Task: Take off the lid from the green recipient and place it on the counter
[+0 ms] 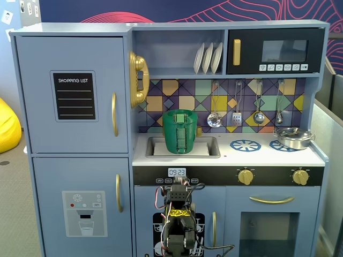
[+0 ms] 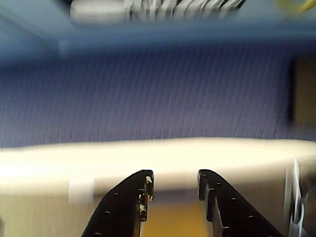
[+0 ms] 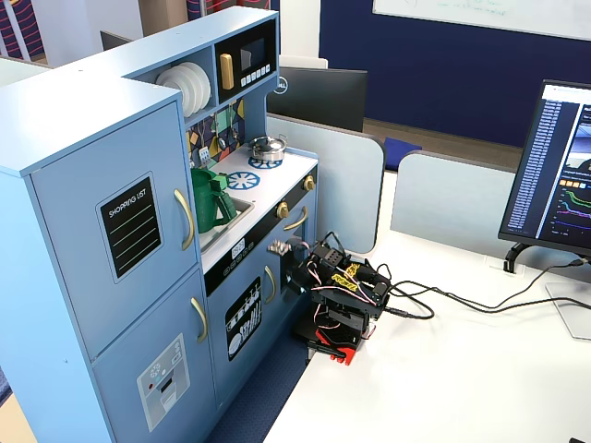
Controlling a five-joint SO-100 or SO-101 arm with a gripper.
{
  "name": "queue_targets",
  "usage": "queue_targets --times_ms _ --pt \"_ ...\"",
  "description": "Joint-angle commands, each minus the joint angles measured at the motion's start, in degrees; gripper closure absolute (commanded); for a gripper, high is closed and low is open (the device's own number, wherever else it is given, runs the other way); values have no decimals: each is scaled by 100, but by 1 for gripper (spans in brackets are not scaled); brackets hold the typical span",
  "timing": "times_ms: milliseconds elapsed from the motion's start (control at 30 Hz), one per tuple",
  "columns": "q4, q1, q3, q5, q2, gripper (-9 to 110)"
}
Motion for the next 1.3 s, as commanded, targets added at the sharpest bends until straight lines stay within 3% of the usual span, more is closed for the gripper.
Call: queue_targets --times_ms 0,300,633,1267 --pt "-1292 70 -1468 -264 -369 101" --pt "-2470 185 -4175 -527 -2153 85" --pt "-3911 466 -5010 -220 -3111 60" --pt "-5001 352 -6319 -299 -4975 63"
